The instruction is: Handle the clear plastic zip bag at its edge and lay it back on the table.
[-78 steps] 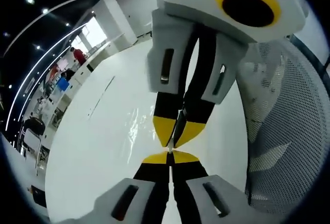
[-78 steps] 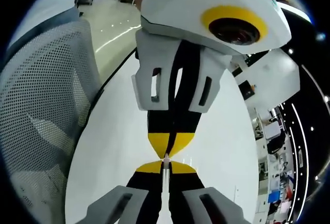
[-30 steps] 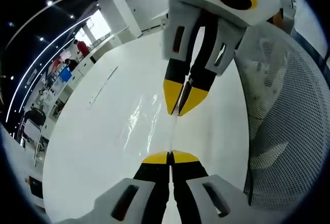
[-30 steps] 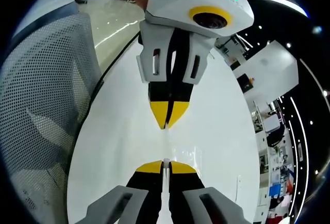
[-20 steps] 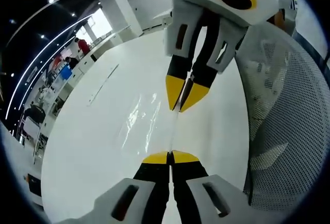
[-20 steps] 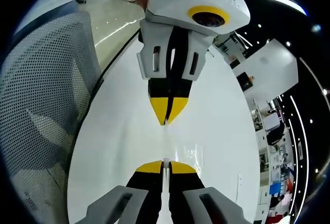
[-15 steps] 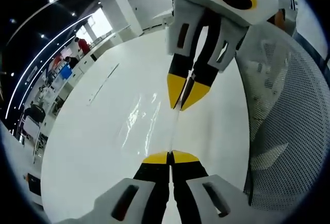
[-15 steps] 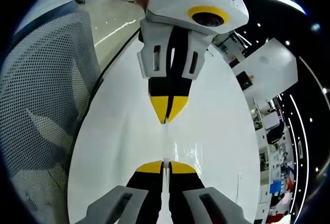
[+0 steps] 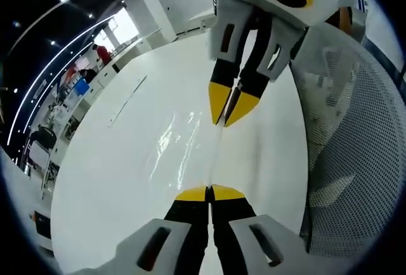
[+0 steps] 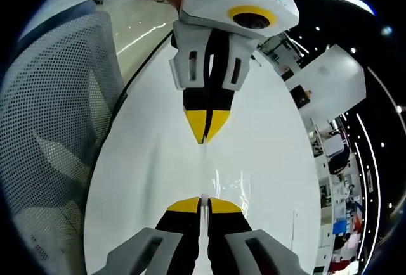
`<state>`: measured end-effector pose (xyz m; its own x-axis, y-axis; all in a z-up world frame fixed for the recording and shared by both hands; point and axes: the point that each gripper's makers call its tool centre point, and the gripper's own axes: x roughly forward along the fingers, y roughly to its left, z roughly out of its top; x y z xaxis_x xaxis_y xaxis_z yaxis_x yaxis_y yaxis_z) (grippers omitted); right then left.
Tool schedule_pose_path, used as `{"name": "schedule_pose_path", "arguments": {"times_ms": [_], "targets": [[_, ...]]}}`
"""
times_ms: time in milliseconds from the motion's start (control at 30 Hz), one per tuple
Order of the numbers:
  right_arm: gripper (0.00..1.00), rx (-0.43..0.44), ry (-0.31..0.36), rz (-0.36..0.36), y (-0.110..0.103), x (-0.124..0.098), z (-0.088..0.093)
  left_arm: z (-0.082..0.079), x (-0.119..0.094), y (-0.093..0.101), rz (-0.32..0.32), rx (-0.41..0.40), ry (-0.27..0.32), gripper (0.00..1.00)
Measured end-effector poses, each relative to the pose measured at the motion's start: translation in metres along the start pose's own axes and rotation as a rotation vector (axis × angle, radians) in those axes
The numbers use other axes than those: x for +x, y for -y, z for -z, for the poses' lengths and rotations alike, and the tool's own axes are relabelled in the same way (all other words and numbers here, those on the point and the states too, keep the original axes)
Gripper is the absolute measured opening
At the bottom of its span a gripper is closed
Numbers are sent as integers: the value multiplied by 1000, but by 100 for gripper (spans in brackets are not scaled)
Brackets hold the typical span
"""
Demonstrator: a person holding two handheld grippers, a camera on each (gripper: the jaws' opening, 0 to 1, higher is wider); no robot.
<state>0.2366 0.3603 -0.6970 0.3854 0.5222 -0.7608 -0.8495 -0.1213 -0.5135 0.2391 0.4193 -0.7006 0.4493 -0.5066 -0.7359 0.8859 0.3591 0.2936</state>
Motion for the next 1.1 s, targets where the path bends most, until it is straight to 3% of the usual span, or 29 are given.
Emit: {"name": "schedule_pose_path", "arguments": {"times_ms": [1100], "targets": [[0,17,-27,-5,-6,0,10,20,-2,-4,-25,-53,-32,0]]}}
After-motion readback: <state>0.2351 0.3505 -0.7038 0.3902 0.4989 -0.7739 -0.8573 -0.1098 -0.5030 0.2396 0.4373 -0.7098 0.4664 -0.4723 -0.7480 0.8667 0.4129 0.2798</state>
